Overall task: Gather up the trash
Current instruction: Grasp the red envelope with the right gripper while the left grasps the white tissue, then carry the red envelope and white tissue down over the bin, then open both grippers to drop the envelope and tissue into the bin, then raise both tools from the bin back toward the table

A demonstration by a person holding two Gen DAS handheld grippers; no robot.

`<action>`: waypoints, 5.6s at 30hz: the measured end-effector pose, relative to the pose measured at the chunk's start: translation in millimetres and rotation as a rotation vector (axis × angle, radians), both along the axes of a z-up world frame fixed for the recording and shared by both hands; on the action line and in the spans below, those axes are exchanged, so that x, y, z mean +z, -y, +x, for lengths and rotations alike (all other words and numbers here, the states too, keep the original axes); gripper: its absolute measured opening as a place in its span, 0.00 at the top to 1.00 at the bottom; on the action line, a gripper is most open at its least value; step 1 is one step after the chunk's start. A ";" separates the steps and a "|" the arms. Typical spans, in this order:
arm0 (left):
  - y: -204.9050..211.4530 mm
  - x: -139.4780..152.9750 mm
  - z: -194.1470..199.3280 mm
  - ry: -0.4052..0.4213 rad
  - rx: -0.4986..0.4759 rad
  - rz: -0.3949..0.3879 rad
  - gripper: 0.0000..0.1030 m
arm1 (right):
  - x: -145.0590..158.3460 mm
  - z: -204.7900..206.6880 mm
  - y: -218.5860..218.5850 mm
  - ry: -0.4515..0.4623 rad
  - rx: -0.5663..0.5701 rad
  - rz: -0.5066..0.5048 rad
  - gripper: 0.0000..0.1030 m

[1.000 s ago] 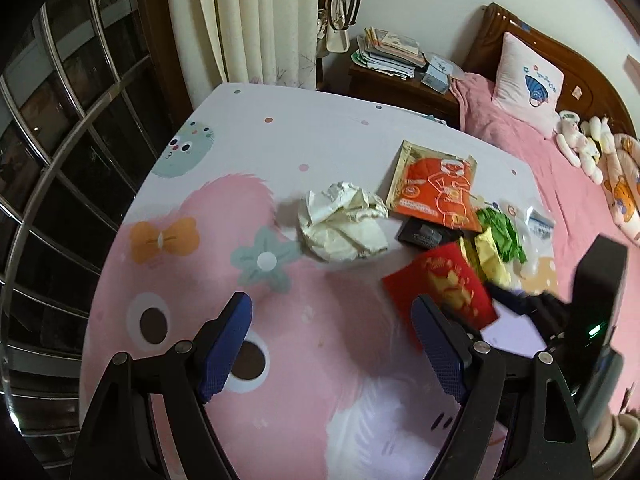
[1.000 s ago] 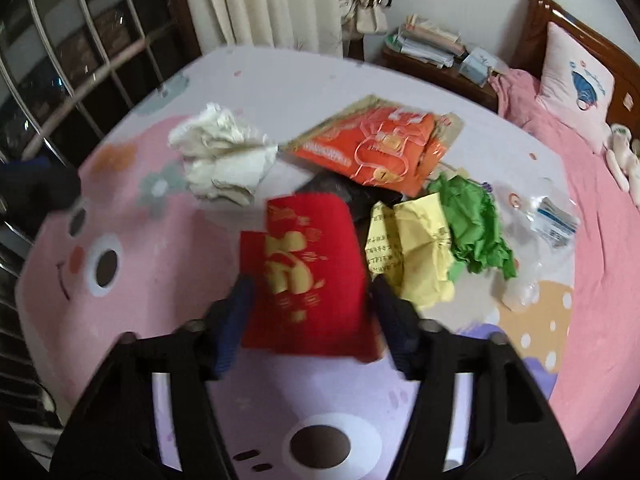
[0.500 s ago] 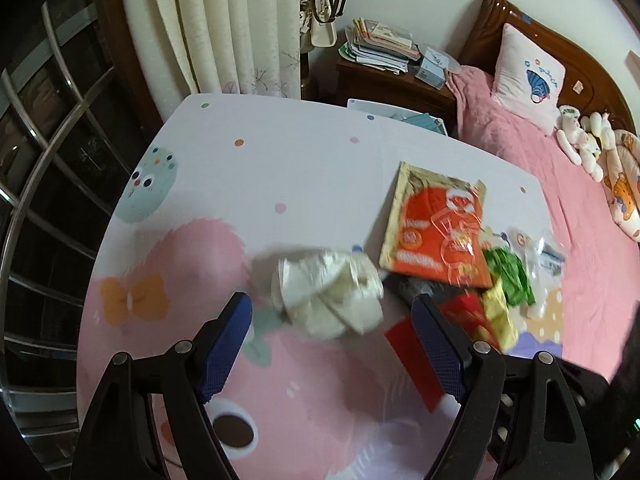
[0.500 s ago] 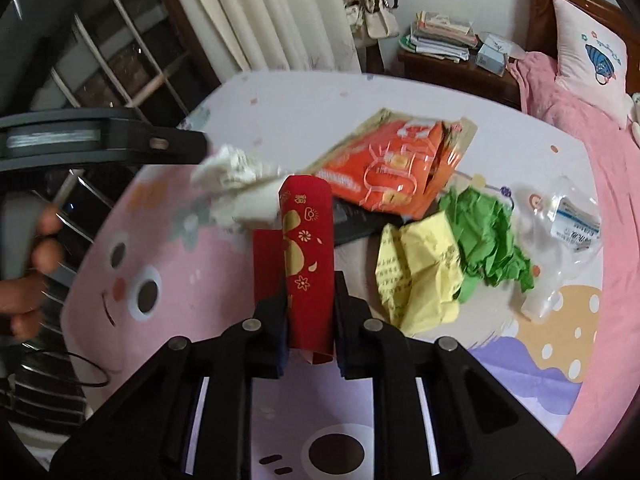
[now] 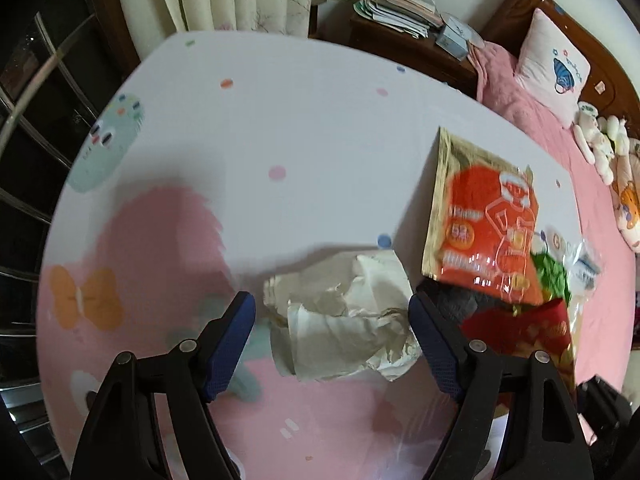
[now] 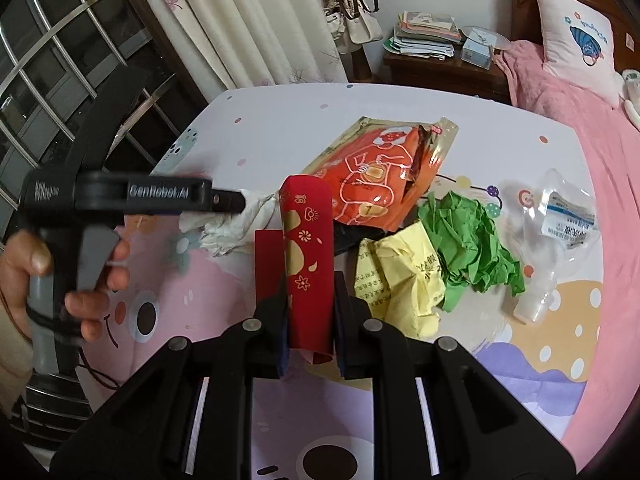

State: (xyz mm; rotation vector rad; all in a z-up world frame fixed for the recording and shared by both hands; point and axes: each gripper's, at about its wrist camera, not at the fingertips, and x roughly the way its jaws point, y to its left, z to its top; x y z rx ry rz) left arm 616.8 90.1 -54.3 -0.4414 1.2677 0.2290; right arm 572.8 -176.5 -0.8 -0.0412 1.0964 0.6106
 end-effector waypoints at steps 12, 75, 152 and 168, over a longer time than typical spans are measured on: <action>17.8 -20.7 -0.5 0.038 0.005 -0.117 0.22 | -6.5 -2.8 3.3 -0.009 -0.024 0.010 0.86; 56.2 -20.7 -579.9 0.059 -0.616 0.066 0.59 | -102.6 -560.3 -36.5 -0.252 -0.451 -0.106 0.86; 26.6 159.9 -594.3 0.317 -0.529 0.098 0.07 | 72.6 -567.4 -27.4 -0.096 -0.498 0.022 0.60; -2.7 222.9 -545.4 0.402 -0.476 0.141 0.07 | 162.4 -515.3 -32.1 0.122 -0.524 -0.010 0.60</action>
